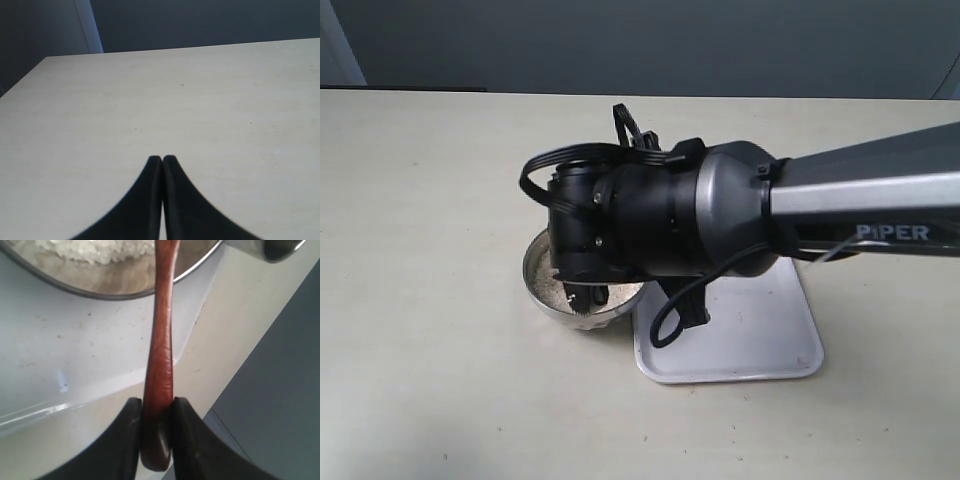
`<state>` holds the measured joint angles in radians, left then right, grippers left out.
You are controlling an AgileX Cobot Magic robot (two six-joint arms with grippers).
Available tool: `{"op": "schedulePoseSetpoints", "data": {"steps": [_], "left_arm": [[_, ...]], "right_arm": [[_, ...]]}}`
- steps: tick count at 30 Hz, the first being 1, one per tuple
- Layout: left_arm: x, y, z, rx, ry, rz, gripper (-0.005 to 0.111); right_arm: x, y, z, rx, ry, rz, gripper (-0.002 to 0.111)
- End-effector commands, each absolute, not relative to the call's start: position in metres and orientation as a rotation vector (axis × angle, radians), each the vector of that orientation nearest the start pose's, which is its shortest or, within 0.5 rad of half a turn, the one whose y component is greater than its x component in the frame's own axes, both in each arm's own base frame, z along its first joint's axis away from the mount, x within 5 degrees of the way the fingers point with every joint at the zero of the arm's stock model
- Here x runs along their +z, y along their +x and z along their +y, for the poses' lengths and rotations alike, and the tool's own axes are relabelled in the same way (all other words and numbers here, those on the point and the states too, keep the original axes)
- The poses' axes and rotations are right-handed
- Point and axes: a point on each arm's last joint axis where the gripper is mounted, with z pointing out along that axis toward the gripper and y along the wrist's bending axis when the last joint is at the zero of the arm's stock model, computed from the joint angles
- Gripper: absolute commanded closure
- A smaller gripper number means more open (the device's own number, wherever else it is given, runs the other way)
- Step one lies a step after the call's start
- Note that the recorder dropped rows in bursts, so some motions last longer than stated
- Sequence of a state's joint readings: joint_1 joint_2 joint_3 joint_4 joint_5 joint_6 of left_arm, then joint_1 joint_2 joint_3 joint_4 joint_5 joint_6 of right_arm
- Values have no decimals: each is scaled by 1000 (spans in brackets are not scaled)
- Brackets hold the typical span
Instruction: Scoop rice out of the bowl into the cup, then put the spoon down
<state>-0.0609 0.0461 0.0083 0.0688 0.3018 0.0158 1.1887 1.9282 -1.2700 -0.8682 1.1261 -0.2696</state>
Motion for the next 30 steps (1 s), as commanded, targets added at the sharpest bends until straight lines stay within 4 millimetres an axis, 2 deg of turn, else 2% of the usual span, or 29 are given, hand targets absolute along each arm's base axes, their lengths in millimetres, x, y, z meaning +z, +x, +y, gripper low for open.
{"op": "schedulePoseSetpoints", "data": {"steps": [1, 8, 15, 18, 30], "left_arm": [[184, 58, -2, 28, 112, 1816, 106], [184, 58, -2, 28, 112, 1816, 106], [184, 58, -2, 28, 112, 1816, 106], [184, 58, -2, 28, 112, 1816, 106], [184, 58, -2, 28, 112, 1816, 106]], "right_arm": [[192, 195, 314, -1038, -2213, 1572, 109], [196, 198, 312, -1122, -2199, 1526, 109], [175, 198, 315, -1125, -2254, 1550, 109], [172, 197, 316, -1121, -2262, 1549, 109], [172, 192, 318, -999, -2260, 1641, 109]]}}
